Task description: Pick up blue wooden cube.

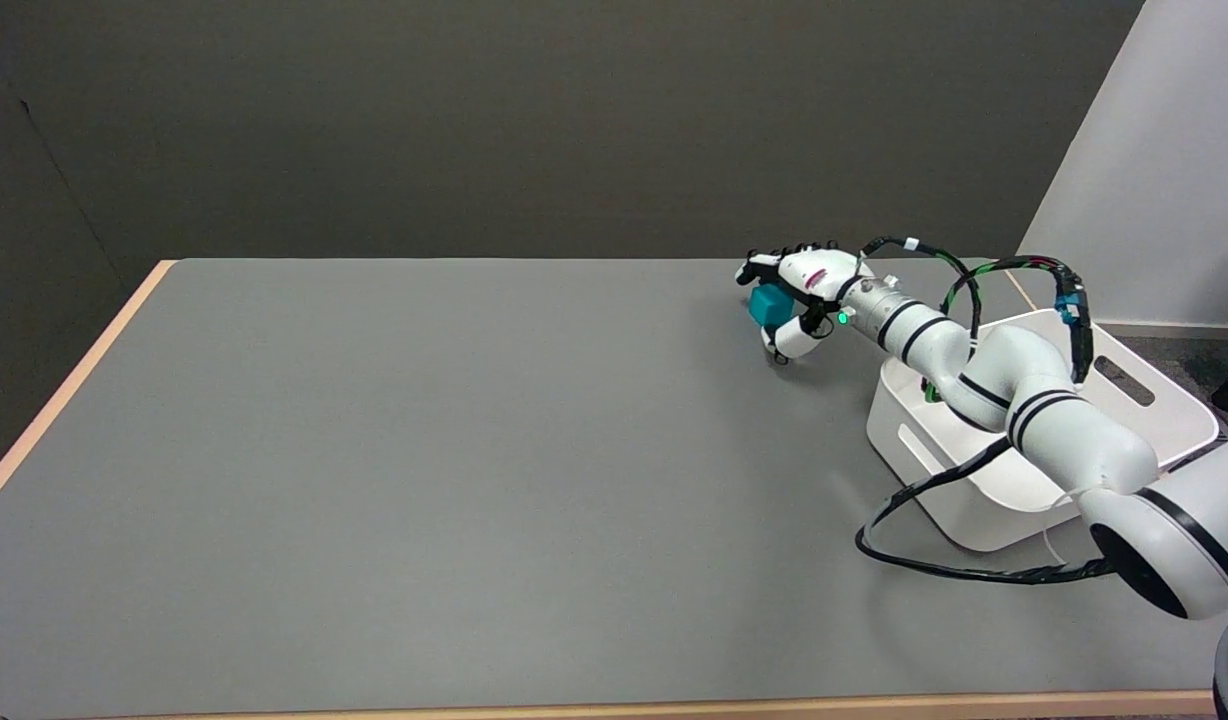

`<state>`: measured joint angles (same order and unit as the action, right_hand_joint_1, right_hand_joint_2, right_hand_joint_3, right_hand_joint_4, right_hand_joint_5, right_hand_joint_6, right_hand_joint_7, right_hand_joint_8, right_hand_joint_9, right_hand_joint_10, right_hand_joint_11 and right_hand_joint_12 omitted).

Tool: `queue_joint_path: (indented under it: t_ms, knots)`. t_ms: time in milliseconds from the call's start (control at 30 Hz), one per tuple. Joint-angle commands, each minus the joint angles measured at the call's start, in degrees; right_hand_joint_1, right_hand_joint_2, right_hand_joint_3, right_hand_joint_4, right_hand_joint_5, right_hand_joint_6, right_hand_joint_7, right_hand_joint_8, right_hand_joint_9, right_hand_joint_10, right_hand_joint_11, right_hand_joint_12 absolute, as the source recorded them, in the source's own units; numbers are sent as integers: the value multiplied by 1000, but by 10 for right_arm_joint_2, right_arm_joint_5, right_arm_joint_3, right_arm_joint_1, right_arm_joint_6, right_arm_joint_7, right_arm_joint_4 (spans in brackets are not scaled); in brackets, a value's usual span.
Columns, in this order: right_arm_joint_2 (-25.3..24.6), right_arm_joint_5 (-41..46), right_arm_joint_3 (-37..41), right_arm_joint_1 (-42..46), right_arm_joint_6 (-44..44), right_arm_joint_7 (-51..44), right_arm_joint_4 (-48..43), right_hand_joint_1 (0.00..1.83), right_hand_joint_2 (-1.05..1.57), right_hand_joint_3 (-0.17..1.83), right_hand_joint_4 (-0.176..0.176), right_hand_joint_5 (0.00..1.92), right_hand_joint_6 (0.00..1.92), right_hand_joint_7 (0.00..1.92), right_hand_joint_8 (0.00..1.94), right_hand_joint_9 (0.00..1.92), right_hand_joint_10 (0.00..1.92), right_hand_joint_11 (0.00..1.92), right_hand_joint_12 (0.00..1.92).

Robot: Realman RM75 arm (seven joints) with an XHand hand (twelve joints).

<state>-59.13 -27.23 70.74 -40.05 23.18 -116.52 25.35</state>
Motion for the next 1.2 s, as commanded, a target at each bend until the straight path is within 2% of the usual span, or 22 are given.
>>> queue_joint_path:
  t_ms: [33, 67, 133, 200, 233, 267, 300, 367, 433, 700, 800, 900, 967, 1200]
  knots:
    - [1, 20, 0, 4, 1, -3, 2, 1055, 869, 886, 108, 232, 887, 497, 735, 499, 1038, 277, 1267]
    - [0, 21, 0, 4, 1, -3, 2, 1059, 881, 880, 108, 226, 945, 497, 792, 504, 1060, 286, 1279]
    - [0, 24, 0, 4, 1, -3, 2, 1276, 1200, 238, 95, 250, 1166, 601, 1601, 541, 1276, 375, 1464]
    - [0, 24, 2, 4, 1, -3, 2, 1275, 1184, 267, 113, 246, 1236, 607, 1599, 549, 1321, 380, 1491]
    - [0, 24, 2, 4, 2, -3, 2, 1231, 1212, 249, 41, 305, 1366, 588, 1627, 556, 1379, 377, 1536]
    - [0, 24, 2, 4, 2, -3, 2, 1151, 1269, 209, -96, 415, 1585, 552, 1680, 566, 1472, 371, 1609]
    - [-1, 24, 2, 4, 4, -3, 2, 1104, 1302, 187, -176, 479, 1713, 530, 1712, 573, 1535, 367, 1662]
    - [-1, 24, 2, 4, 7, -3, 3, 1103, 1296, 202, -176, 479, 1719, 531, 1719, 577, 1589, 368, 1730]
    - [-1, 24, 2, 5, 9, -3, 3, 1096, 1314, 171, -176, 479, 1735, 534, 1729, 628, 1740, 371, 1839]
    - [2, 59, 17, 13, 31, -3, 35, 1087, 1317, 187, -176, 473, 1753, 521, 1767, 630, 1898, 311, 1913]
    - [11, 86, 40, 33, 41, -1, 95, 1101, 1290, 203, -176, 504, 1717, 547, 1735, 699, 1915, 335, 1921]
    - [24, 112, 77, 75, 40, 0, 192, 1119, 1238, 271, -176, 530, 1688, 580, 1695, 714, 1859, 363, 1921]
    - [32, 138, 120, 110, 41, 2, 284, 1126, 1219, 294, -176, 543, 1672, 592, 1680, 724, 1848, 391, 1921]
    - [40, 179, 270, 235, 29, 4, 493, 1141, 1179, 335, -176, 574, 1638, 622, 1646, 751, 1860, 499, 1921]
